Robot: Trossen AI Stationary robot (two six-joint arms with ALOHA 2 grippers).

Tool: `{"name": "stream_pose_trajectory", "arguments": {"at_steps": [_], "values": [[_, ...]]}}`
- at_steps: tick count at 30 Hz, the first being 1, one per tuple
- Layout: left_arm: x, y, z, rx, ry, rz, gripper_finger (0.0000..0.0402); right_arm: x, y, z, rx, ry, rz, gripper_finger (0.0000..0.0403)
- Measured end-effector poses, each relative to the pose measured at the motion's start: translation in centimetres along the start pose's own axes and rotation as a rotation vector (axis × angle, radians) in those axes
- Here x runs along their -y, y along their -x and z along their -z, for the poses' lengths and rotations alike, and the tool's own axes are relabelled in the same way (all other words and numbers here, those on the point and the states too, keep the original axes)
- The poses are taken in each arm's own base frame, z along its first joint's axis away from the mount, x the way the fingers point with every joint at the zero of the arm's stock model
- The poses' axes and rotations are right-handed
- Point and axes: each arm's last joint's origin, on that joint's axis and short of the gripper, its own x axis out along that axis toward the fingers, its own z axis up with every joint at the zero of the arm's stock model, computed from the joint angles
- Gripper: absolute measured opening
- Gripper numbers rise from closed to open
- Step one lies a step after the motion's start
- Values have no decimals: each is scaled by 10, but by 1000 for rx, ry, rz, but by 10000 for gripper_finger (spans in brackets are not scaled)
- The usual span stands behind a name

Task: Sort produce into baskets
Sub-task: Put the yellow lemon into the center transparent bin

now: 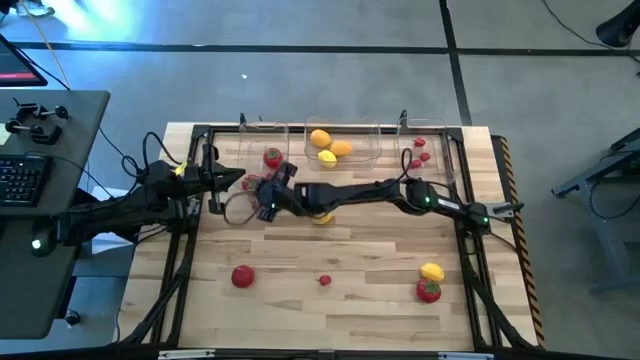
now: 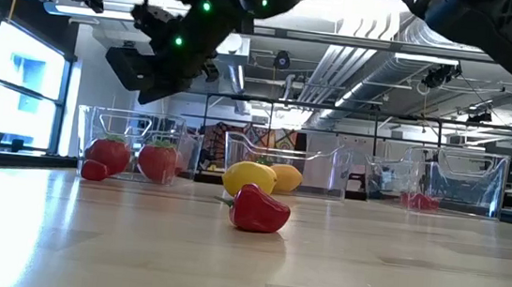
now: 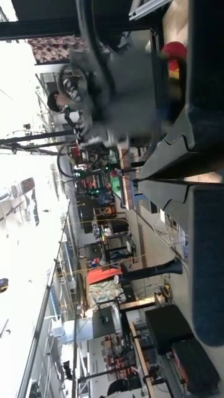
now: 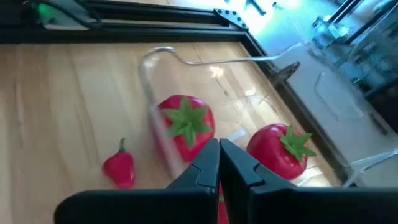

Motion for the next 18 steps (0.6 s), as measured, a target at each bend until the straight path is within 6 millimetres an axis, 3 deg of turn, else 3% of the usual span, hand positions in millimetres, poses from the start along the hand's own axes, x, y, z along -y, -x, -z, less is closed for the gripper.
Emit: {"name": "stream_pose_trajectory", "arguments": {"at_steps": [6, 18], "values": [[0, 0, 0, -1, 0, 0, 0, -19, 21, 0, -22, 45, -14, 0], [0, 0, 0, -3, 0, 0, 0, -32, 28, 16, -160, 125, -194, 0]]}}
